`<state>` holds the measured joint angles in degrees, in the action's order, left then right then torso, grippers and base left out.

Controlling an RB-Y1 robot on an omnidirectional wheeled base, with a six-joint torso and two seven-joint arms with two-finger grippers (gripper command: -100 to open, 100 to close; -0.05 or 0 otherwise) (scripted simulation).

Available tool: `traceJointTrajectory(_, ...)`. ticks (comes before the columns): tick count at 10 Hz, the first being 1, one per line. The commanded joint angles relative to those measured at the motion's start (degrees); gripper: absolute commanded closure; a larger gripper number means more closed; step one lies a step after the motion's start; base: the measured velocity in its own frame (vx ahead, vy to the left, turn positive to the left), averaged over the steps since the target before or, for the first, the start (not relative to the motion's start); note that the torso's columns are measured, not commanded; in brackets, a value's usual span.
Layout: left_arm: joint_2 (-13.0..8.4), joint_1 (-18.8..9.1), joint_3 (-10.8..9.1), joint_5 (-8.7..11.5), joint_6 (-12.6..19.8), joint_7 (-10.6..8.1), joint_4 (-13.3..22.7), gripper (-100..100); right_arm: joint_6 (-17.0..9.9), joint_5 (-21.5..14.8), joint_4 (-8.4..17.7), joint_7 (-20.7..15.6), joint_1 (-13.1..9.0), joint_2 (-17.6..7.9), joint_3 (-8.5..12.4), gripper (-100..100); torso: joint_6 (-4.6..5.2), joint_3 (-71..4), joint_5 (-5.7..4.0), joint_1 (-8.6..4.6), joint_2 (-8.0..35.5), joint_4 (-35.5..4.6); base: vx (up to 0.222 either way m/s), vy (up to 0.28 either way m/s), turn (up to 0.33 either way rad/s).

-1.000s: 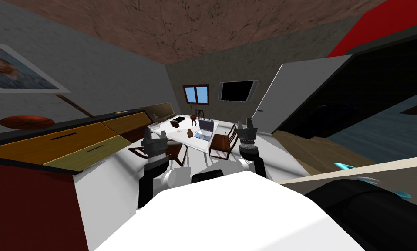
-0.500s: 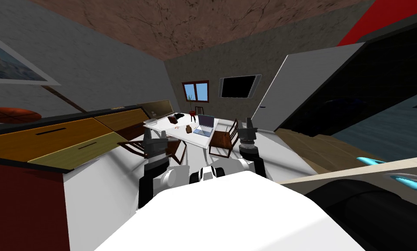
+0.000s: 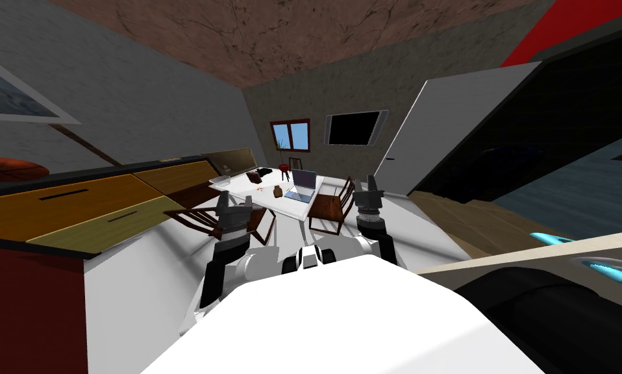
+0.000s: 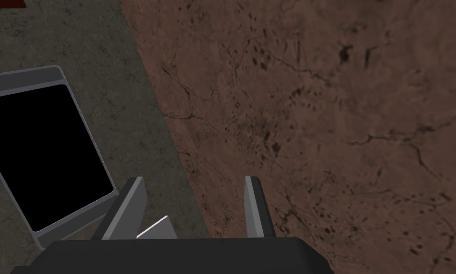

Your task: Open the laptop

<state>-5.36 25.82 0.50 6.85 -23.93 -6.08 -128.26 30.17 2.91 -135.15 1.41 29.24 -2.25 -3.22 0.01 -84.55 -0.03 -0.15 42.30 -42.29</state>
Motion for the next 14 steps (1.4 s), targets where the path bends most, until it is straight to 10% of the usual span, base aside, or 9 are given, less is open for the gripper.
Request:
traceJointTrajectory(1, -4.5, -1.9, -1.47, 1.3, 0.3, -1.15, 3.2, -100, 0.0, 0.0, 0.0, 0.0, 0.0, 0.0, 0.0, 0, 0.0, 0.0, -0.03, -0.07, 0.0, 0.0, -0.024, -0.279, -0.015)
traceJointTrajectory(7, -12.5, -8.2, -6.58, 6.0, 1.3, -4.96, 13.0, -100, 0.0, 0.0, 0.0, 0.0, 0.0, 0.0, 0.0, 0, 0.0, -0.1, 0.0, 0.02, -0.2, 0.0, -0.008, -0.319, -0.012)
traceJointTrajectory(14, -17.1, -13.5, -11.26, 9.7, 2.2, -7.36, 21.8, -100, 0.0, 0.0, 0.0, 0.0, 0.0, 0.0, 0.0, 0, 0.0, -0.1, 0.04, 0.16, -0.1, 0.0, -0.017, -0.235, -0.007)
